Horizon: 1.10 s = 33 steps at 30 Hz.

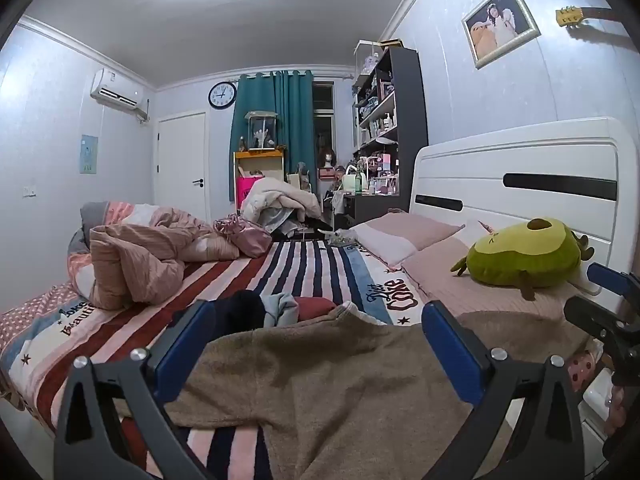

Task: Fold small clothes

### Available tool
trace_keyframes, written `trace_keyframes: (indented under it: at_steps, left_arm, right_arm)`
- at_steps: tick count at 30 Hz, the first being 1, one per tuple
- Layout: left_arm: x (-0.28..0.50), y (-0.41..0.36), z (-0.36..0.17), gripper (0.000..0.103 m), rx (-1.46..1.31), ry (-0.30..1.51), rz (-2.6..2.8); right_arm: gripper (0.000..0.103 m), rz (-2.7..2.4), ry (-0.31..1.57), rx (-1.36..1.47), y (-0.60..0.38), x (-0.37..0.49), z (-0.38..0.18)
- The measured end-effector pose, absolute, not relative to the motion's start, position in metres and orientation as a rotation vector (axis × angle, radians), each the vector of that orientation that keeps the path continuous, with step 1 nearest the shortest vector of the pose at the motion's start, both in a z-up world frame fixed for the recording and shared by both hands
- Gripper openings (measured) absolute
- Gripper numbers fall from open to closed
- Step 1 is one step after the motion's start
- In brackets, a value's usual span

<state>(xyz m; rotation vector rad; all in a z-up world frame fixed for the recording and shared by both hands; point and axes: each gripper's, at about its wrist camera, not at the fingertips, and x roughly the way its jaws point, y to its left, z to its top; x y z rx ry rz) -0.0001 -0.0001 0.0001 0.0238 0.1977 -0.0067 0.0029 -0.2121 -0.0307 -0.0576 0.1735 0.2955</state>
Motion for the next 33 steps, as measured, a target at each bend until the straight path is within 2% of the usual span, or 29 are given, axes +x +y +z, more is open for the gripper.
trace_keyframes:
  at_steps: [33]
  left_arm:
    - [-0.004,-0.008,-0.005,0.102,0.039,0.178,0.001]
  right_arm:
    - [0.103,0.301,0.191,-0.012,-0.216,-0.003,-0.030]
